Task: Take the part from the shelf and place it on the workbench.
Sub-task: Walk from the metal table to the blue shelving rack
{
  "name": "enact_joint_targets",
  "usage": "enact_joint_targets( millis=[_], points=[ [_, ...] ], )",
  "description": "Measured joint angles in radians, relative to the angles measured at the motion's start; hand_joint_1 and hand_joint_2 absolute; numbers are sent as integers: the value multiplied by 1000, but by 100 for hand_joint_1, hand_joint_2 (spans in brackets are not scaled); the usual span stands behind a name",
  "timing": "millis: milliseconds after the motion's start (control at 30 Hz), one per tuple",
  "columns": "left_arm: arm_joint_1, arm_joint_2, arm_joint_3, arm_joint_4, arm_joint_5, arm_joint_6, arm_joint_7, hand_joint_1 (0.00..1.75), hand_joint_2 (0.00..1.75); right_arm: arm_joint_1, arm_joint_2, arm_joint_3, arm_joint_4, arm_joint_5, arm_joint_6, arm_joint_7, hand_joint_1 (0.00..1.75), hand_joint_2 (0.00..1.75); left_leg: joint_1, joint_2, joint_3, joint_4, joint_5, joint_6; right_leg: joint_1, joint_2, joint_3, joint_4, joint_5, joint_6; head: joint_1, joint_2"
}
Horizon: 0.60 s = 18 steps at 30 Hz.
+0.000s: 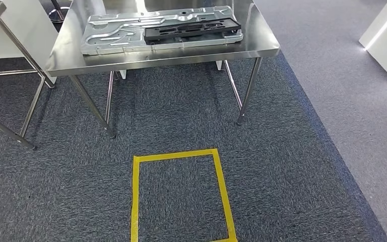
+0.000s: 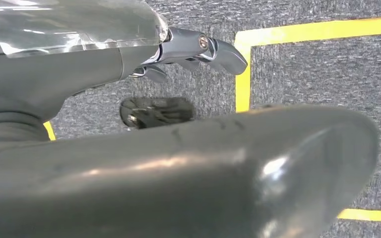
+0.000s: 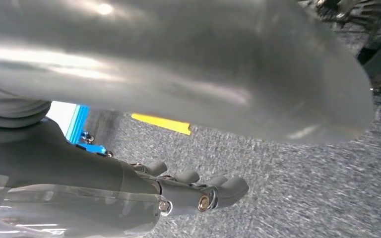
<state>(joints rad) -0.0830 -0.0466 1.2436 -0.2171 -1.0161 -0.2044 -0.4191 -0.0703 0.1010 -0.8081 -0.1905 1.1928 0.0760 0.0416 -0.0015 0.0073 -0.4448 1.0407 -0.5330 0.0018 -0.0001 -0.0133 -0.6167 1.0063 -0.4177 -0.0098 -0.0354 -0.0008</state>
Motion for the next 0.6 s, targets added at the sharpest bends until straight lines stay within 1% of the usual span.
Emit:
enact_joint_targets(
  millis=[33,67,100,133,167,200,233,267,300,333,367,400,433,467,500,533,567,600],
  points=[
    [-3,1,0,0,0,-1,-1,0,0,-1,0,0,0,0,0,0,0,0,-2,0,34,-56,-19,5,0,-1,-6,3,9,5,0,0],
    [-5,2,0,0,0,-1,-1,0,0,-1,0,0,0,0,0,0,0,0,-4,-1,47,-87,-28,10,0,-2,-11,5,19,11,1,0],
    [-5,2,0,0,-1,-1,-2,0,0,-1,0,0,0,0,0,0,0,0,-2,0,44,-93,-26,15,0,-3,-16,6,27,18,1,0],
    [-5,2,0,0,-1,-1,-2,0,0,0,-1,0,0,0,0,0,0,0,-1,3,35,-93,-17,22,-2,0,-22,12,20,24,1,0],
    [-3,1,0,1,-2,-1,-2,0,0,0,-2,0,0,0,0,1,0,0,1,5,25,-94,-5,30,-3,3,-29,32,-9,29,2,0],
    [-2,1,0,1,-2,-1,-3,0,0,1,-3,0,0,0,0,1,0,0,2,7,12,-95,8,36,-4,6,-40,68,-55,33,3,0],
    [-2,1,0,1,-3,-1,-4,0,0,2,-3,0,0,0,0,2,0,0,1,8,-4,-92,19,40,-7,9,-52,122,-113,37,3,0],
    [-2,2,0,1,-3,-1,-6,0,0,2,-3,0,1,0,0,2,0,0,-1,9,-21,-89,31,43,-9,9,-64,185,-161,41,4,0],
    [-3,2,0,1,-4,-1,-7,0,0,2,-3,0,1,-1,0,2,0,0,-2,9,-38,-85,41,44,-11,9,-70,241,-183,44,4,0],
    [-3,2,0,1,-4,-1,-8,0,0,2,-3,0,1,-1,0,2,0,0,-3,9,-56,-79,51,43,-13,9,-69,280,-179,47,4,0],
    [-4,2,0,1,-4,-1,-10,0,0,2,-3,0,2,-1,0,1,0,0,-4,10,-76,-71,60,41,-14,9,-54,289,-151,49,4,0],
    [-4,2,0,1,-5,-2,-12,0,0,1,-3,0,2,-2,0,1,0,0,-4,10,-96,-61,68,39,-16,9,-26,272,-115,50,4,0],
    [-4,2,0,1,-6,-3,-13,0,0,0,-3,0,1,-2,-1,1,0,0,-4,10,-115,-50,75,36,-17,9,19,223,-90,48,4,0],
    [-4,2,-1,1,-7,-4,-15,0,0,-1,-3,0,1,-3,-1,1,0,0,-5,10,-132,-38,80,32,-15,9,74,150,-87,45,4,0],
    [-4,2,-2,1,-9,-6,-17,0,0,-2,-3,0,1,-4,0,1,0,0,-6,10,-144,-29,86,27,-13,10,122,79,-104,40,3,0],
    [-4,2,-3,1,-12,-8,-18,0,0,-3,-3,0,2,-4,0,1,0,0,-7,10,-154,-23,94,22,-10,10,156,22,-123,33,3,0],
    [-4,2,-5,1,-13,-11,-20,0,0,-3,-3,-1,2,-4,0,1,0,0,-7,10,-161,-20,102,17,-7,11,169,-10,-137,26,3,0],
    [-4,2,-6,1,-14,-13,-21,0,0,-3,-2,-1,2,-4,0,2,0,0,-7,9,-166,-20,111,11,-7,10,165,-19,-136,18,3,0]
  ],
)
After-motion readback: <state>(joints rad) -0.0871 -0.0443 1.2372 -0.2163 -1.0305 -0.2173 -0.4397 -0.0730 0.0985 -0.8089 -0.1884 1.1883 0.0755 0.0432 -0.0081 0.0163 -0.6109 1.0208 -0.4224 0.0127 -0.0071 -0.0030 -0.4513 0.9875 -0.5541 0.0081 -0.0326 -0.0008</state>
